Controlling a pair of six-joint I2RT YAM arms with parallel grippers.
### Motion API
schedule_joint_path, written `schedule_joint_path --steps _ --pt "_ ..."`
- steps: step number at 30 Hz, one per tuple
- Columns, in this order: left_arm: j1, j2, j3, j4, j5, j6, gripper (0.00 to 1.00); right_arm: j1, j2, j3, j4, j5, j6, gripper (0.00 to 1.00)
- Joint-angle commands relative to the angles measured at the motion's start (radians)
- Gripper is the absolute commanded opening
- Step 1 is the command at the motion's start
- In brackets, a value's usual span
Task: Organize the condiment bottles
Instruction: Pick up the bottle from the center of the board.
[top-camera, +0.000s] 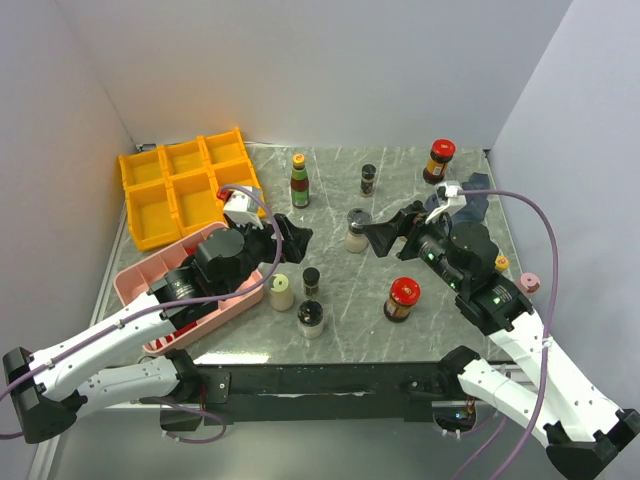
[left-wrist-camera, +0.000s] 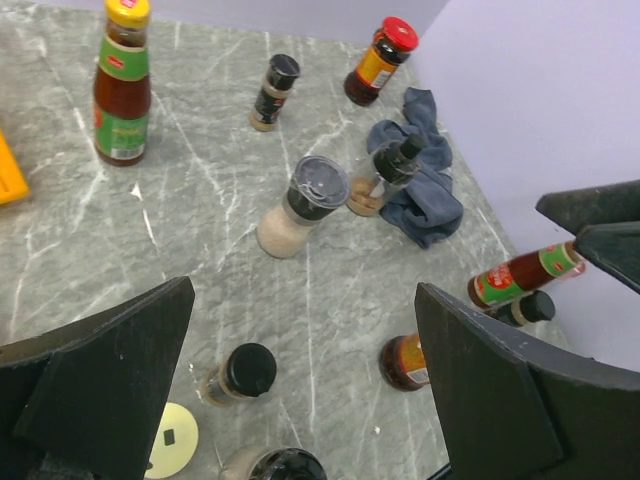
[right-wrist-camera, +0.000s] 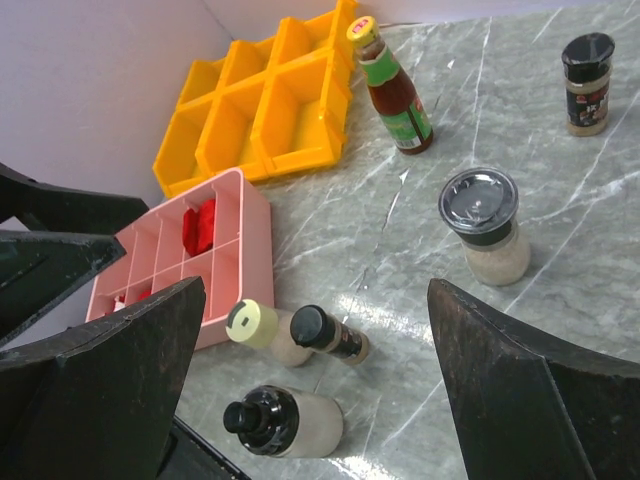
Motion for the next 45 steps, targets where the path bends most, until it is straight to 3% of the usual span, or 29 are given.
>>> schedule_joint_path --steps 1,13,23,34,45 --pt "0.001 -0.014 -0.003 -0.007 -0.076 -0.013 0.99 -0.002 -0.023 -0.012 0.024 0.013 -0.001 1.0" --pt "0.001 0.089 0.052 -0.194 -0.238 -0.039 0.99 -0.002 -0.062 -0.049 0.038 0.03 -0.01 1.0" --pt "0.001 0.212 0.016 -0.295 -0.176 -0.07 0.99 0.0 -0.12 -0.123 0.102 0.007 -0.07 1.0" --pt "-0.005 0.359 0.017 -0.386 -0.116 -0.116 0.77 0.0 -0.105 -0.129 0.098 -0.01 -0.078 1.0" --pt "-0.011 0.399 0.037 -0.456 -0.113 -0.144 0.72 0.0 -0.119 -0.137 0.098 0.002 -0.081 1.0"
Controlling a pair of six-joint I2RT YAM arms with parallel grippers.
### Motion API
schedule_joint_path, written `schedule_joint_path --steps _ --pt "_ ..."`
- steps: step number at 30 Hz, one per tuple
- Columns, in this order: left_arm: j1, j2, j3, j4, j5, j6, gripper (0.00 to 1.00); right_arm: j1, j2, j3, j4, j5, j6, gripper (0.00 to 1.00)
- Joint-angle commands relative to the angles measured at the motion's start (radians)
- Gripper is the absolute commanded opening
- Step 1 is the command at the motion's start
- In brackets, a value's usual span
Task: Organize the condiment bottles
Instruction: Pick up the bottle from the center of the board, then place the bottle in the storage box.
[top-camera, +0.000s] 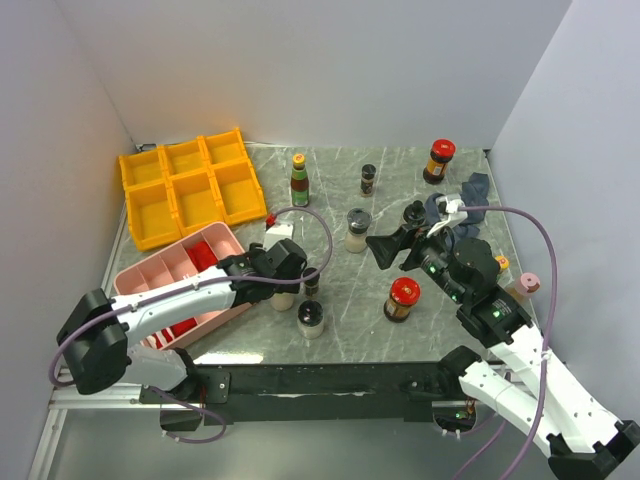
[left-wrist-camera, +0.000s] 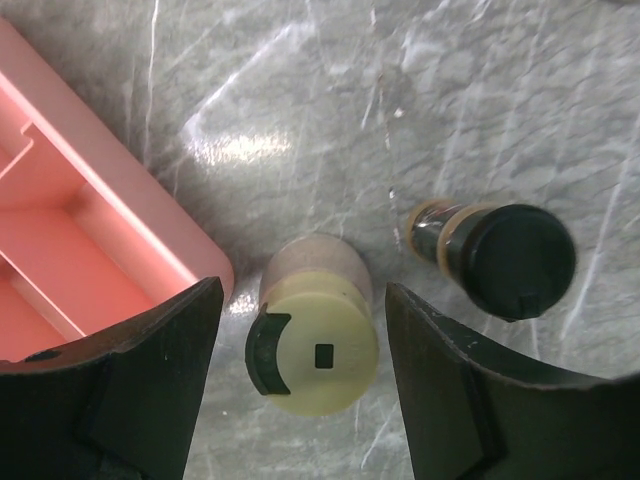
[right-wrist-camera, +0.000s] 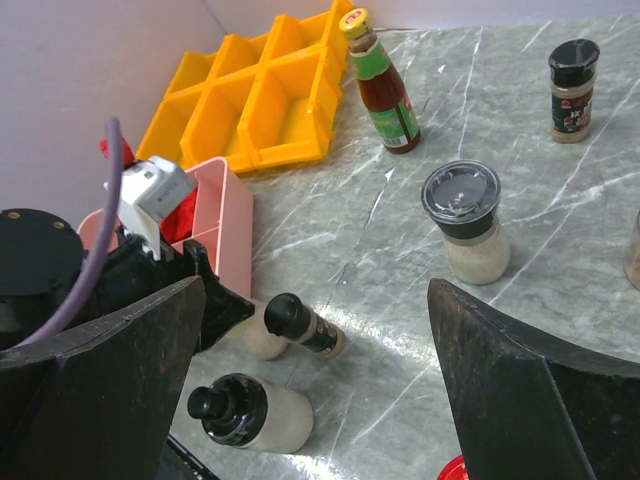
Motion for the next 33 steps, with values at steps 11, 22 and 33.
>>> schedule_joint_path --steps 11,22,33 --pt "-0.033 0.039 0.022 -0.044 0.022 -0.046 0.57 -0.002 -0.024 -0.012 0.033 0.015 -0.017 1.0" --pt "-0.043 -0.076 0.086 -0.09 -0.103 -0.05 0.01 -0.002 -0.026 -0.015 0.03 0.013 -0.013 1.0" --pt "0.108 0.018 0.358 -0.032 -0.338 0.087 0.01 0.0 -0.029 -0.007 -0.003 0.042 -0.006 1.0"
